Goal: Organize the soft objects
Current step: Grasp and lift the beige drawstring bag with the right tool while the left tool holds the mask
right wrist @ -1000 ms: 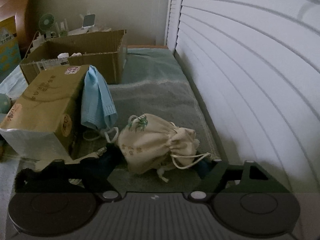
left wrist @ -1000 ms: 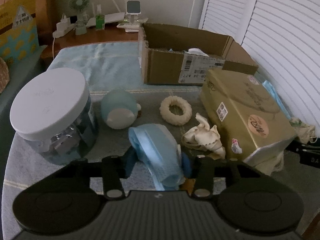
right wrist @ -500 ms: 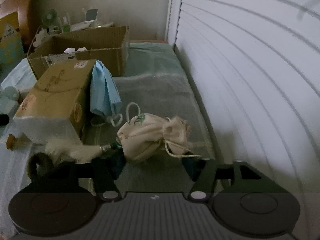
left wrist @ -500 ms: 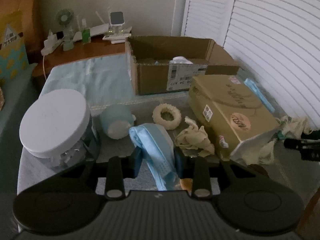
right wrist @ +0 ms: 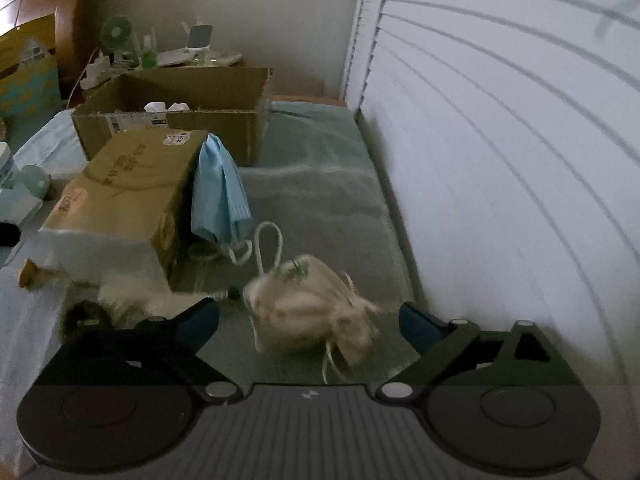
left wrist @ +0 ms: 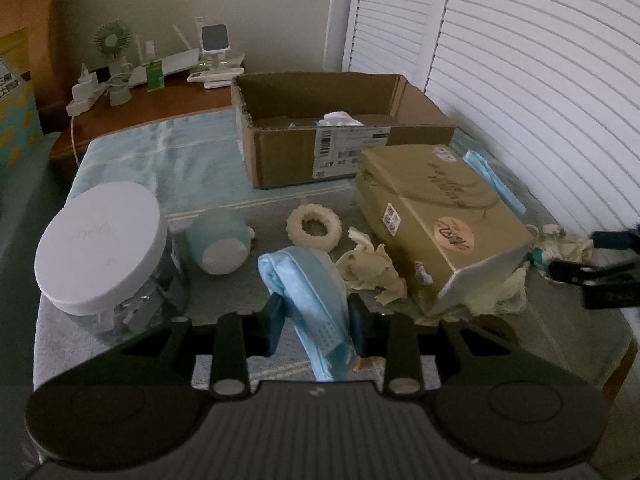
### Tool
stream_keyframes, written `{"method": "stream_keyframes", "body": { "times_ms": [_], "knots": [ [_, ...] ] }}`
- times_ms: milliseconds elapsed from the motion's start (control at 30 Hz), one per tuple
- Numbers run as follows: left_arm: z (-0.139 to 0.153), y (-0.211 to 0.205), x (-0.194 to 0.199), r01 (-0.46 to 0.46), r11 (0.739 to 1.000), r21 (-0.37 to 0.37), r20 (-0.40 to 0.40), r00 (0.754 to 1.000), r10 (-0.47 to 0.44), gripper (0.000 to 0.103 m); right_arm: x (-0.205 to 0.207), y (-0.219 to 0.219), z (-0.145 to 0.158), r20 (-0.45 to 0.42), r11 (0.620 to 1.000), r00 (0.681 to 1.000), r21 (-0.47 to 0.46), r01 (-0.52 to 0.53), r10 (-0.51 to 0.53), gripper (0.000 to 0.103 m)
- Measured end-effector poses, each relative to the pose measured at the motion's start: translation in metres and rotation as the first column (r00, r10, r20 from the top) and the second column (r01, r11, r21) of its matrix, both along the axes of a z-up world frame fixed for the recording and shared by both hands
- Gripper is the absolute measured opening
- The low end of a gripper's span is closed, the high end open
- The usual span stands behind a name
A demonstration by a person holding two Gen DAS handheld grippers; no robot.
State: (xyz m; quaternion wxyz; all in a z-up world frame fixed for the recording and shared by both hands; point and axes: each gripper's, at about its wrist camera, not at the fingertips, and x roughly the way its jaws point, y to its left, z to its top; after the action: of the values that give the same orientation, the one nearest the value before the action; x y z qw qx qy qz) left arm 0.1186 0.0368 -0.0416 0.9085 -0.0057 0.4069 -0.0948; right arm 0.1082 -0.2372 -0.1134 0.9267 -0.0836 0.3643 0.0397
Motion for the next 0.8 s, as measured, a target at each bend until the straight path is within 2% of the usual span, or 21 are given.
{"method": "stream_keyframes", "body": {
  "times_ms": [33, 100, 167, 200, 433, 800],
  "knots": [
    [0.001, 0.000, 0.000, 0.004, 1.000, 0.001, 0.001, 1.000, -0.004, 0.032, 0.005, 0.001, -0.003, -0.004, 1.000, 1.000, -0.005, 0.002, -0.003, 0.095],
    [0.002, 0.000, -0.002, 0.011, 1.000, 0.003, 0.001, 1.000, -0.011, 0.032, 0.012, 0.001, -0.006, -0.014, 1.000, 1.000, -0.007, 0.004, -0.004, 0.083],
    [0.003, 0.000, -0.002, 0.021, 1.000, 0.006, 0.000, 1.000, -0.021, 0.032, 0.012, 0.000, -0.007, -0.013, 1.000, 1.000, -0.010, 0.003, -0.004, 0.079],
    [0.004, -0.001, -0.003, 0.025, 1.000, 0.006, -0.002, 1.000, -0.025, 0.032, 0.011, -0.001, -0.006, -0.014, 1.000, 1.000, -0.007, 0.009, -0.009, 0.072],
    [0.015, -0.001, -0.009, 0.086, 0.996, 0.003, -0.014, 0.996, -0.086, 0.032, -0.007, -0.007, 0.010, 0.008, 0.999, 0.999, 0.022, 0.031, -0.031, 0.068],
    [0.037, 0.004, -0.028, 0.146, 0.989, -0.019, 0.019, 0.989, -0.145, 0.032, -0.024, 0.000, 0.076, 0.151, 1.000, 0.989, 0.009, 0.006, -0.008, 0.068]
  ]
}}
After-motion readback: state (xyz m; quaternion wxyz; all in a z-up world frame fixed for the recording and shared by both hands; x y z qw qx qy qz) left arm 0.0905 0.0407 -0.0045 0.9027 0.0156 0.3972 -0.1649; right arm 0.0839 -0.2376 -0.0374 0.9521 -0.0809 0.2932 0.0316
